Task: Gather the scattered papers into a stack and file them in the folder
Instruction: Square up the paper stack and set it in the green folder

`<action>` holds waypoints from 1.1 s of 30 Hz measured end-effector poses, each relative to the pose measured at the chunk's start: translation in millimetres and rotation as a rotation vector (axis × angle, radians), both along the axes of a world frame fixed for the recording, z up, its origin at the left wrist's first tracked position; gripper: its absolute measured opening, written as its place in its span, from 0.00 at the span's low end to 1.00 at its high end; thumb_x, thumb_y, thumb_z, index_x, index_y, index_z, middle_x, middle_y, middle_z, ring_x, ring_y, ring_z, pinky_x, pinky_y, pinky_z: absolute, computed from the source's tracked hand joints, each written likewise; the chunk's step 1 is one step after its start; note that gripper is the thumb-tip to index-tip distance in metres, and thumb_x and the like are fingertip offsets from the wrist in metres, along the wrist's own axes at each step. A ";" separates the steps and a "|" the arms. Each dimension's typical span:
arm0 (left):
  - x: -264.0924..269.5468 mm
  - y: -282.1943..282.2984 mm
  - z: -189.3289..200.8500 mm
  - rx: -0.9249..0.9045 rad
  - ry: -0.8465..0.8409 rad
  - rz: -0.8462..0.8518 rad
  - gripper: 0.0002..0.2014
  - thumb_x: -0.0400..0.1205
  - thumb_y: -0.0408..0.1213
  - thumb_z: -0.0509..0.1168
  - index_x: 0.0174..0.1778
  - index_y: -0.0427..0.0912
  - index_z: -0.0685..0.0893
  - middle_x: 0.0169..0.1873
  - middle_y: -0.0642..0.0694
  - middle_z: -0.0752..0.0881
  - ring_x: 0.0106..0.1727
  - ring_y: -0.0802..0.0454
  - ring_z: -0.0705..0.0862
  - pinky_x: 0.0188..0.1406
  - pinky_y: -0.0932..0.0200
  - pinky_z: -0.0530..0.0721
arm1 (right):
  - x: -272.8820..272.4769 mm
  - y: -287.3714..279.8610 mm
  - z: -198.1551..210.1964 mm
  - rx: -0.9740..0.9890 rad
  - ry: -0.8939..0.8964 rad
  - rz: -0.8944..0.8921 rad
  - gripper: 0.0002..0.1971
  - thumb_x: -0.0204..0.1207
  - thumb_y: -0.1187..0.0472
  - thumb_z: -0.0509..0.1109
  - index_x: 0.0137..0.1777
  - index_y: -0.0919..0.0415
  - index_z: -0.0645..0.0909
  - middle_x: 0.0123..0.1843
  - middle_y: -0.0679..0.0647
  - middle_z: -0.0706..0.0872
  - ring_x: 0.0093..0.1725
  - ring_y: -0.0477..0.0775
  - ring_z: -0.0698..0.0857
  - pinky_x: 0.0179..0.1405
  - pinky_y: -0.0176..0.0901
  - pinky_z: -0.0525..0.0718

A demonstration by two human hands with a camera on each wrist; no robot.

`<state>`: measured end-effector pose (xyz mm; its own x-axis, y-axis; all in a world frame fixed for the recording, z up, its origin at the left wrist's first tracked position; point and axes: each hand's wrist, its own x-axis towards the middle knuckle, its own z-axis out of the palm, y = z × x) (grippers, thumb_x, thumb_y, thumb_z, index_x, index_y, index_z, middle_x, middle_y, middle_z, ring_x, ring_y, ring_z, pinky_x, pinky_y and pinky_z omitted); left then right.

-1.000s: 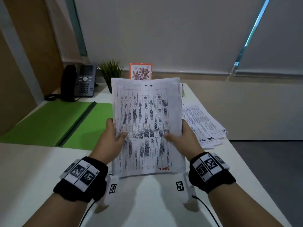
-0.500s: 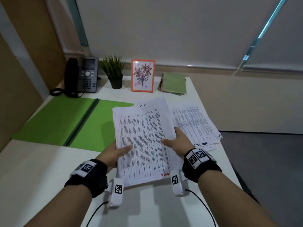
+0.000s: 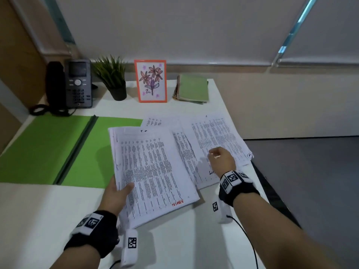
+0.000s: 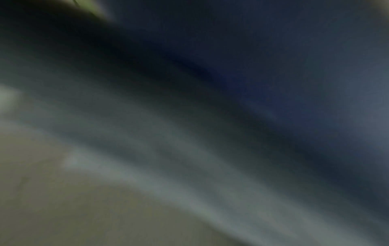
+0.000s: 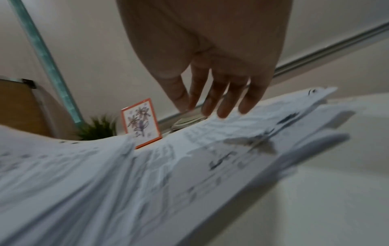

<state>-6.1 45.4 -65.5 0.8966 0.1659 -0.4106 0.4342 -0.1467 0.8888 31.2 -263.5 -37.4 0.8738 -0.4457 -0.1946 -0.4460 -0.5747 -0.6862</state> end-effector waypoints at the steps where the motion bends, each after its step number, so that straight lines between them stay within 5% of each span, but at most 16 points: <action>1: 3.2 0.0 -1.2 -0.006 -0.008 0.005 0.24 0.80 0.31 0.66 0.73 0.42 0.71 0.61 0.45 0.81 0.62 0.46 0.79 0.66 0.49 0.73 | 7.4 -12.3 -0.2 -0.080 -0.018 -0.058 0.10 0.77 0.57 0.67 0.56 0.55 0.82 0.59 0.56 0.81 0.58 0.59 0.82 0.56 0.48 0.80; 4: 13.8 -0.1 -4.5 -0.028 -0.030 0.014 0.25 0.80 0.32 0.66 0.74 0.43 0.71 0.61 0.45 0.80 0.61 0.48 0.78 0.63 0.51 0.72 | 32.1 -44.1 -6.5 -0.224 0.061 -0.191 0.20 0.75 0.53 0.68 0.67 0.53 0.75 0.71 0.60 0.72 0.67 0.63 0.76 0.64 0.57 0.77; 9: 26.2 -3.2 -5.7 -0.071 -0.042 -0.010 0.26 0.81 0.30 0.65 0.76 0.42 0.68 0.61 0.47 0.79 0.65 0.47 0.77 0.67 0.52 0.69 | 51.4 -67.3 -18.9 -0.177 0.368 -0.191 0.44 0.74 0.48 0.71 0.83 0.56 0.50 0.83 0.64 0.54 0.82 0.66 0.56 0.78 0.65 0.61; 13: 29.9 0.0 -11.7 -0.059 -0.018 -0.018 0.27 0.81 0.33 0.65 0.76 0.44 0.68 0.68 0.44 0.79 0.70 0.43 0.76 0.72 0.47 0.69 | 44.1 -51.6 -24.6 -0.299 0.518 -0.098 0.51 0.68 0.38 0.73 0.82 0.59 0.49 0.81 0.62 0.58 0.80 0.64 0.59 0.76 0.62 0.63; 17: 27.6 1.7 -11.8 -0.062 -0.008 -0.018 0.28 0.81 0.33 0.66 0.78 0.45 0.66 0.70 0.44 0.77 0.71 0.45 0.74 0.73 0.47 0.66 | 37.3 -34.3 -26.9 -0.316 0.585 -0.163 0.51 0.60 0.33 0.75 0.75 0.62 0.61 0.74 0.63 0.63 0.75 0.63 0.63 0.72 0.59 0.67; 23: 24.1 8.3 -13.1 -0.038 0.002 -0.015 0.29 0.81 0.34 0.66 0.78 0.45 0.65 0.73 0.44 0.75 0.74 0.43 0.72 0.75 0.44 0.65 | 29.1 -31.6 -27.8 -0.075 0.428 -0.297 0.46 0.62 0.49 0.82 0.72 0.64 0.59 0.69 0.66 0.70 0.63 0.67 0.79 0.54 0.54 0.81; 27: 20.5 10.1 -11.6 -0.025 0.006 -0.011 0.30 0.81 0.34 0.66 0.79 0.44 0.64 0.74 0.43 0.74 0.74 0.43 0.72 0.76 0.45 0.64 | 12.1 -34.2 -24.1 0.097 0.260 -0.372 0.38 0.69 0.61 0.78 0.72 0.65 0.58 0.62 0.70 0.81 0.54 0.66 0.84 0.43 0.47 0.76; 30: 17.0 8.8 -8.8 -0.021 0.010 -0.017 0.28 0.81 0.32 0.65 0.77 0.43 0.66 0.68 0.43 0.77 0.70 0.44 0.75 0.73 0.48 0.67 | -1.3 -30.3 -23.3 0.143 0.125 -0.462 0.37 0.70 0.64 0.77 0.73 0.63 0.59 0.59 0.71 0.82 0.48 0.65 0.82 0.44 0.47 0.76; 33: 15.0 9.6 -8.3 -0.006 0.018 -0.013 0.27 0.81 0.33 0.65 0.77 0.43 0.67 0.69 0.42 0.78 0.71 0.42 0.75 0.73 0.47 0.68 | -9.8 -30.3 -17.0 0.230 0.014 -0.541 0.36 0.71 0.64 0.77 0.76 0.63 0.61 0.62 0.71 0.81 0.59 0.68 0.82 0.52 0.51 0.79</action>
